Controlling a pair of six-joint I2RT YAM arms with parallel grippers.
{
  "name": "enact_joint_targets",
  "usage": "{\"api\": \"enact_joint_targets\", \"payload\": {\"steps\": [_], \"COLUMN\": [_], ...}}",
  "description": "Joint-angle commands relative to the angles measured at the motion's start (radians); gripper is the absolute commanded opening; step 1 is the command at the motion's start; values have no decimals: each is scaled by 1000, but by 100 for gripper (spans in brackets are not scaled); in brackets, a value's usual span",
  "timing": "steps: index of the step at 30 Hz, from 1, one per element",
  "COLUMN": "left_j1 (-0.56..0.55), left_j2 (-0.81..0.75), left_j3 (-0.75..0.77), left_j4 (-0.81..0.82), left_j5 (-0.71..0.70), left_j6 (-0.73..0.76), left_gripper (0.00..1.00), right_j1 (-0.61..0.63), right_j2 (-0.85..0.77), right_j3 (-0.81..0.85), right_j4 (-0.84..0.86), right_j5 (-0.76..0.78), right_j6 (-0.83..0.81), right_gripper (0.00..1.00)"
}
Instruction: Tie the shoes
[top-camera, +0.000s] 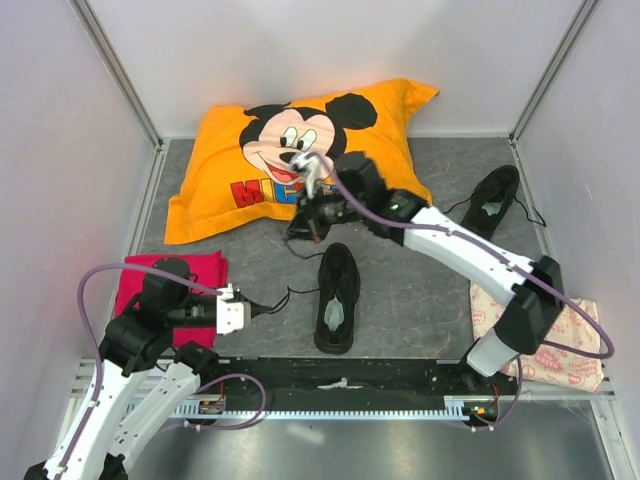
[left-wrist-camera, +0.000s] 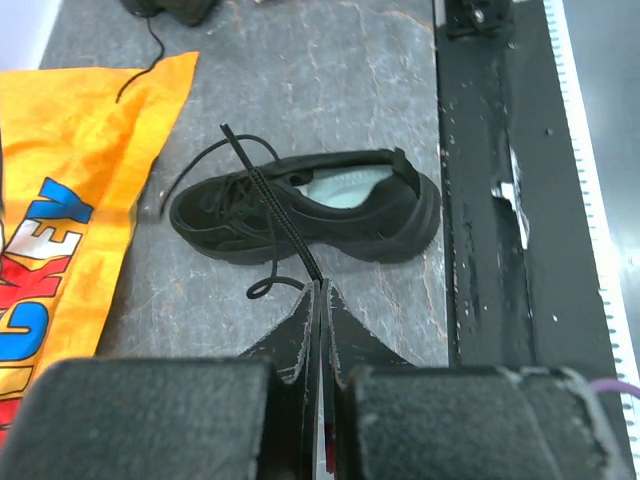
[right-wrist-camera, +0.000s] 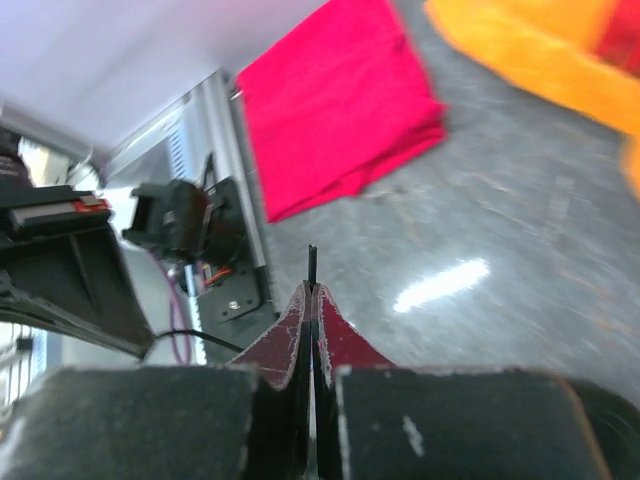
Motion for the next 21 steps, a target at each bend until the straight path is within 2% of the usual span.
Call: {"api": "enact_joint_targets", "payload": {"steps": [1,7,14,16,17,18,19,21], "left_j1": [-2,-2,-2,-2,-2,-2,-2,-2], "left_j2": [8,-1,-22,-16,-13,-4,-1,13], "left_j3": [6,1,-22,-26,-26,-25,-23,-14], "left_j4": [-58,-110,-144,-138,-135,-130,-116,-110], "left_j5": [47,59,70,82,85,88,88,90], "left_j6": [106,161,201,197,198,190,187,183], "left_gripper": [2,1,2,2,1,2,2,2], "right_j1": [122,193,210,211,208,208,206,190], "right_j2": [103,271,403,421,423,418,412,385], "right_j3": [96,77,65,68,73,83,90,105], "right_j4": [72,285,364,364,362,358,352,343], "right_j5": [54,52,19,6,-21,-32,-41,-46], "right_j6": [-17,107,163,168,163,154,146,129], "right_gripper": [0,0,0,13,23,51,68,97]}}
